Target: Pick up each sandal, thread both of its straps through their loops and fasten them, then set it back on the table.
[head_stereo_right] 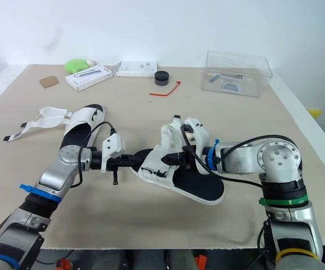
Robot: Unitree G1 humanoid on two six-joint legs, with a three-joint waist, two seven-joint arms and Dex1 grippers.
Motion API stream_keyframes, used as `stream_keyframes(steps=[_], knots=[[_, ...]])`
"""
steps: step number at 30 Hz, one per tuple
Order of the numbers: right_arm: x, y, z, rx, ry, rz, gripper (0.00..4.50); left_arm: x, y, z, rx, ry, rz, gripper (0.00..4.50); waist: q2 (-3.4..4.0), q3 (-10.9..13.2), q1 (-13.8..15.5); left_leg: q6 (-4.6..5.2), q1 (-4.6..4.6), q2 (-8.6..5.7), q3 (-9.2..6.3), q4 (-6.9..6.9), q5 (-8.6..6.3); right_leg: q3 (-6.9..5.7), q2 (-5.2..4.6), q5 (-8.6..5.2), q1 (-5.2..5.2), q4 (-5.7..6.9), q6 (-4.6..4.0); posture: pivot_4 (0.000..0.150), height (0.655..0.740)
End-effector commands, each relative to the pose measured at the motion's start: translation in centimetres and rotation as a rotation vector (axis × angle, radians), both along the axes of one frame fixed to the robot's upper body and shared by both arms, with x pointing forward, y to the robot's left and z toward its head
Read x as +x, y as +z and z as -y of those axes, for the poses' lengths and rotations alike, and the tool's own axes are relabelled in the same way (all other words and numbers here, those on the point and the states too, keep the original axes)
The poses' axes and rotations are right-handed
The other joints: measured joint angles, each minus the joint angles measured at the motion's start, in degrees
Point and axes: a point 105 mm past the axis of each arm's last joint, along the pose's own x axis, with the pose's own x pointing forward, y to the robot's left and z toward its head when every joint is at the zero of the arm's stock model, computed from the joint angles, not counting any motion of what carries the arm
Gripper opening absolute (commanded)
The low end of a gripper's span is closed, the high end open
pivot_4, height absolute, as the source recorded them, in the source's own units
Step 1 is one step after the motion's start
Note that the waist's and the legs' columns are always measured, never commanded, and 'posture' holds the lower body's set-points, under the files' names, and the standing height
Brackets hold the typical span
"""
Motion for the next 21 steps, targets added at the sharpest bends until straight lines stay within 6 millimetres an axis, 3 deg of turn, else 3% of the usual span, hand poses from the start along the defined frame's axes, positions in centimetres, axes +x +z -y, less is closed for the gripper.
stream_keyframes(steps=[1,11,21], knots=[[-1.2,0.8,-0.2,-0.011,0.024,0.033,0.06,0.5,-1.6,-1.0,0.069,0.053,-0.031,0.00,0.00,0.00,0.06,0.01,0.00,0.00,-0.01,0.00,0.01,-0.01,0.00,0.00,0.00,0.00,0.01,0.150,0.7400],[-2.2,1.1,-1.4,-0.001,0.045,0.023,0.06,0.8,-1.6,-1.3,0.077,0.061,-0.028,0.00,0.00,0.00,0.02,0.03,-0.13,0.00,-0.03,0.01,0.01,-0.04,-0.01,0.02,-0.01,-0.10,0.02,0.150,0.7400],[-1.8,0.3,-1.7,-0.046,0.037,0.032,0.06,0.9,-1.6,-1.3,0.076,0.069,-0.028,0.00,0.02,-0.02,-0.02,0.03,-0.15,0.10,-0.02,0.01,0.02,-0.02,0.12,0.02,0.00,-0.10,0.02,0.150,0.7400]])
